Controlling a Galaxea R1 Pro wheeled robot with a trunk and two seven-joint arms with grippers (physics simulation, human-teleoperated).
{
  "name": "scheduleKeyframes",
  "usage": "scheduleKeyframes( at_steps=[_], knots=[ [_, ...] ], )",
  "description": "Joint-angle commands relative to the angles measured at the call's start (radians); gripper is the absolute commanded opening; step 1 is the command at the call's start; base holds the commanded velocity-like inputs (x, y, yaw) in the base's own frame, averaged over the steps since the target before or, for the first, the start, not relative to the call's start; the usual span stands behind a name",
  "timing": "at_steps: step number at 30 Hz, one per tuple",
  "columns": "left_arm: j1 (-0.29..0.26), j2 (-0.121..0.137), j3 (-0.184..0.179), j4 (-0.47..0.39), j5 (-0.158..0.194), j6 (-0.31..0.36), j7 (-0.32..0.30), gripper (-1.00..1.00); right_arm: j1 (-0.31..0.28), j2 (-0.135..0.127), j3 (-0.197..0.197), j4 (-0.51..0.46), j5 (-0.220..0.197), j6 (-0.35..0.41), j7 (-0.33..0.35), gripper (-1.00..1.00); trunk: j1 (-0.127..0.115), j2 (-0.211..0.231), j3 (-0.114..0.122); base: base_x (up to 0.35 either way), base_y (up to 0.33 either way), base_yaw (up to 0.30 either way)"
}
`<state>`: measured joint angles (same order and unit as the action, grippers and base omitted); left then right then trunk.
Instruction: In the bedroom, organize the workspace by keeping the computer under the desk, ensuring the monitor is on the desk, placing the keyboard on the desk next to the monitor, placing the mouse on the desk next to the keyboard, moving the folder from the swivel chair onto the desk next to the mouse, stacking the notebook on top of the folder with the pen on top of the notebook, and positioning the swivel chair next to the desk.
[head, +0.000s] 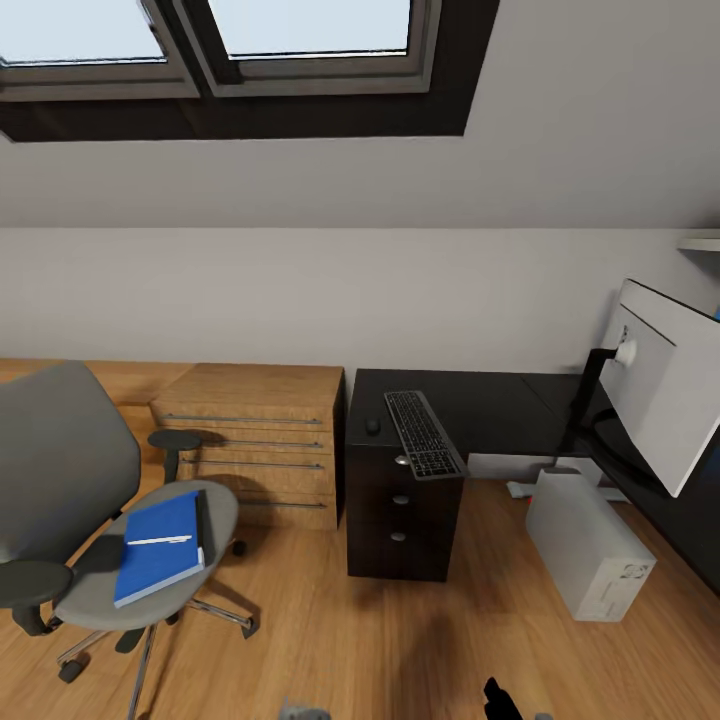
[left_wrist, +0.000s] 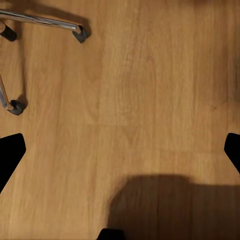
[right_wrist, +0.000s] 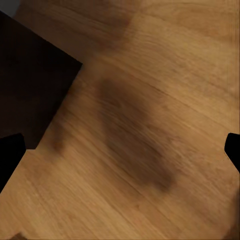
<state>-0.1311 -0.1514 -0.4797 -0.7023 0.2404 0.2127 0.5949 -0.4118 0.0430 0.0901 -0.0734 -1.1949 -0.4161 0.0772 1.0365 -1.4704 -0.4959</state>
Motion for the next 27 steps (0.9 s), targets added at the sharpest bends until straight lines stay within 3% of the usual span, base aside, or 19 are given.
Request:
scheduleKeyframes(
  at_steps=[1, 12, 13, 27],
  knots=[
    [-0.001, 0.001, -0.005, 0.004, 0.006, -0.001, 0.008, 1.00, -0.001, 0.000, 0.008, 0.002, -0.011, -0.010, 0.005, 1.00, 0.000, -0.001, -0.001, 0.000, 0.000, 0.000],
    [-0.001, 0.003, -0.004, 0.034, 0.007, -0.013, 0.005, 1.00, -0.001, -0.002, 0.008, 0.004, -0.004, -0.072, 0.006, 1.00, 0.000, -0.001, -0.001, -0.185, -0.148, 0.000],
    [-0.001, 0.003, -0.003, 0.048, 0.007, -0.016, 0.004, 1.00, -0.001, -0.003, 0.008, 0.004, -0.003, -0.141, 0.006, 1.00, 0.000, -0.001, -0.001, -0.228, -0.252, 0.000],
    [-0.001, 0.003, -0.002, 0.076, 0.007, -0.056, 0.002, 1.00, -0.001, -0.006, 0.012, 0.004, -0.003, -0.142, 0.006, 1.00, 0.000, -0.001, -0.001, -0.049, -0.326, 0.000]
  ],
)
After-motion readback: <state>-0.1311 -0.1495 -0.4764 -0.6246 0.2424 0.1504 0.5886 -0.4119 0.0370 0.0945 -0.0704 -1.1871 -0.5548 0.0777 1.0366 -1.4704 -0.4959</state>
